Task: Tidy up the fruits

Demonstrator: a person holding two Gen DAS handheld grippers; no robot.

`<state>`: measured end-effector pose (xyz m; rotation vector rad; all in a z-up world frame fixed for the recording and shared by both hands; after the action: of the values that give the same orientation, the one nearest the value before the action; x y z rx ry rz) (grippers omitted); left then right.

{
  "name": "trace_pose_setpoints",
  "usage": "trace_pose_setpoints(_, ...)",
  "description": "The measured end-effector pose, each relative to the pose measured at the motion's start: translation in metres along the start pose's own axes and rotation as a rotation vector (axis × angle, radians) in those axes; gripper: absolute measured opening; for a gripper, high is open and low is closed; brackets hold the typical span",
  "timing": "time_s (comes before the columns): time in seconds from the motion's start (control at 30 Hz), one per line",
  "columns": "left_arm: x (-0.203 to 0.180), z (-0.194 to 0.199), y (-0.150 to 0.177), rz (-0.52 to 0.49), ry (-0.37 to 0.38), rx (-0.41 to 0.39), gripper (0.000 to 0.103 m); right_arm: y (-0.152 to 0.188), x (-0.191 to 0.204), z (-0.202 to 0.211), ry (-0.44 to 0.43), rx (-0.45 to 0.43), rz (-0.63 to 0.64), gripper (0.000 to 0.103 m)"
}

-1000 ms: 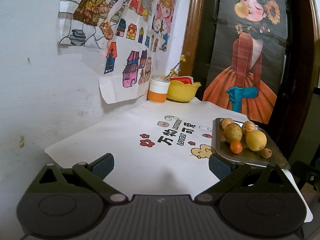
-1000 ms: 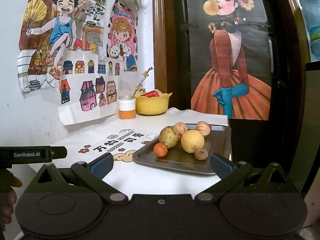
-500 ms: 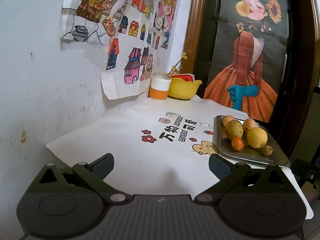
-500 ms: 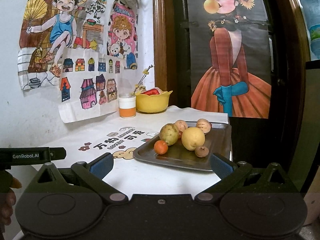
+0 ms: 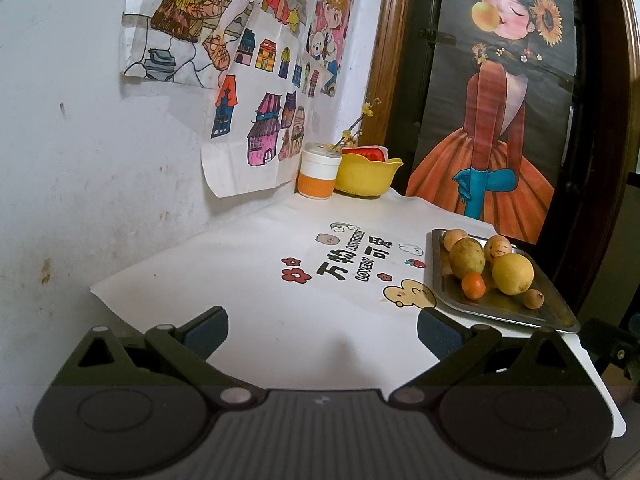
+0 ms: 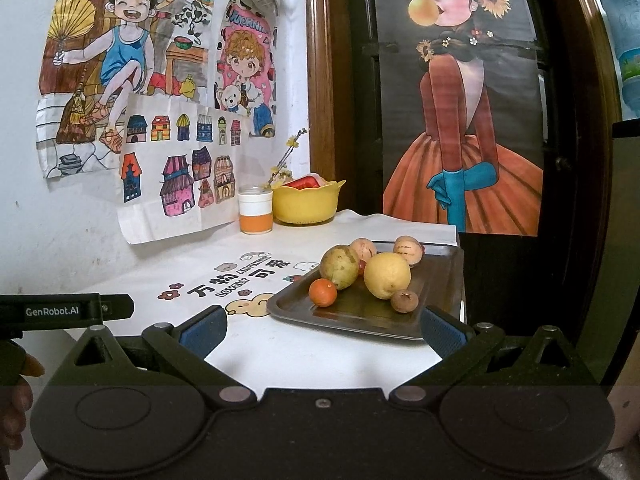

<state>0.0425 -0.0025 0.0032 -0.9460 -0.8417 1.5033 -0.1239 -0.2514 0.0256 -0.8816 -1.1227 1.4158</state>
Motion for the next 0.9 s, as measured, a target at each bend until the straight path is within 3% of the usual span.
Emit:
trace_pose_setpoints(0.4, -0.002, 0.0, 0.001, -0.006, 0.005, 0.003, 0.103, 0.002, 0.002, -0.001, -0.007, 0.009, 0.004, 0.102)
trace_pose_setpoints(0.57, -0.007, 0.001, 0.002, -0.061, -0.051, -0.009, 0.103, 0.004, 0.003, -0.003, -0.001, 0.022, 0.006, 0.102)
trace_pose_setpoints(0.9, -0.005, -0.006, 0.006, -0.064, -0.045, -0.003, 0.103, 0.008, 0.004, -0.012, -0.007, 0.053, 0.012, 0.102)
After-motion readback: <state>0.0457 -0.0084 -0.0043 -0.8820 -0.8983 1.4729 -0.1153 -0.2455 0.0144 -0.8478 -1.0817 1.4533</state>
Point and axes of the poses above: each gripper's, at about its wrist camera, not at the fingertips, and z roughly against the way its jaws point, x to its left, y to its underside, the point moved 5 cm from there along -z, roughly the way its jaws point, and after that the axes turned 7 degrees about -y, right-handed, at the moved point
